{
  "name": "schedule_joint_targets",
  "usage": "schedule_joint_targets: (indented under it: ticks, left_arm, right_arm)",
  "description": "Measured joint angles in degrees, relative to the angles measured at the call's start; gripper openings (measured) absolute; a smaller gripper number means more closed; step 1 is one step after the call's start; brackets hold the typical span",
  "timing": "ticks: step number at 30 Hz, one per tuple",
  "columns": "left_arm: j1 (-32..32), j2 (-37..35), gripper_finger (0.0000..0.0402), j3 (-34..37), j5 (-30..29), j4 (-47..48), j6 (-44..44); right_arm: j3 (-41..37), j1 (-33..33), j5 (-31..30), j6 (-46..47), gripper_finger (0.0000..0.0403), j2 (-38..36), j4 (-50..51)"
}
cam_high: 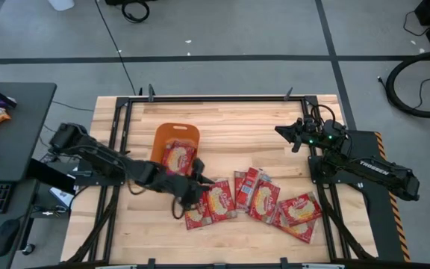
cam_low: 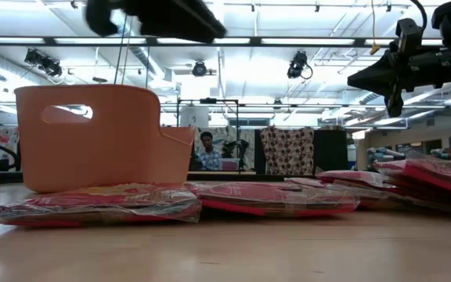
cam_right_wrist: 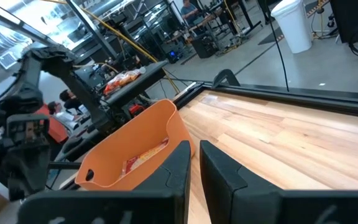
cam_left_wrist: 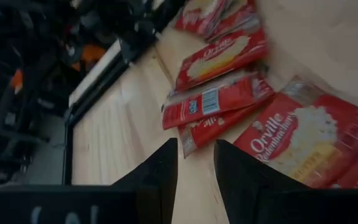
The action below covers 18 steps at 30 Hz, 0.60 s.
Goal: Sort popcorn bags into baskets
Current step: Put the red popcorn bag into the orange bin
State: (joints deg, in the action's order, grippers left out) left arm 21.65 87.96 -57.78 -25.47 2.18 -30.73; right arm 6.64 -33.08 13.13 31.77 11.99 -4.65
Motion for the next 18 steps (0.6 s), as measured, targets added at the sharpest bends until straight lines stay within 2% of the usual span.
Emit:
schedule_joint_targets:
  ticks: [10,18]
  left_arm:
    - [-1.62,14.15,0.0109,-15.56,-1.68,10.89,0.03]
    - [-2.89,18.98,0.0109,-19.29,-1.58,11.88,0.52]
  right_arm:
    - [0.02,0.00,0.00,-0.01,0.0040,0.00,-0.02]
    - [0.02,0.00,0.02,0.00,0.0040,0.00,-0.24]
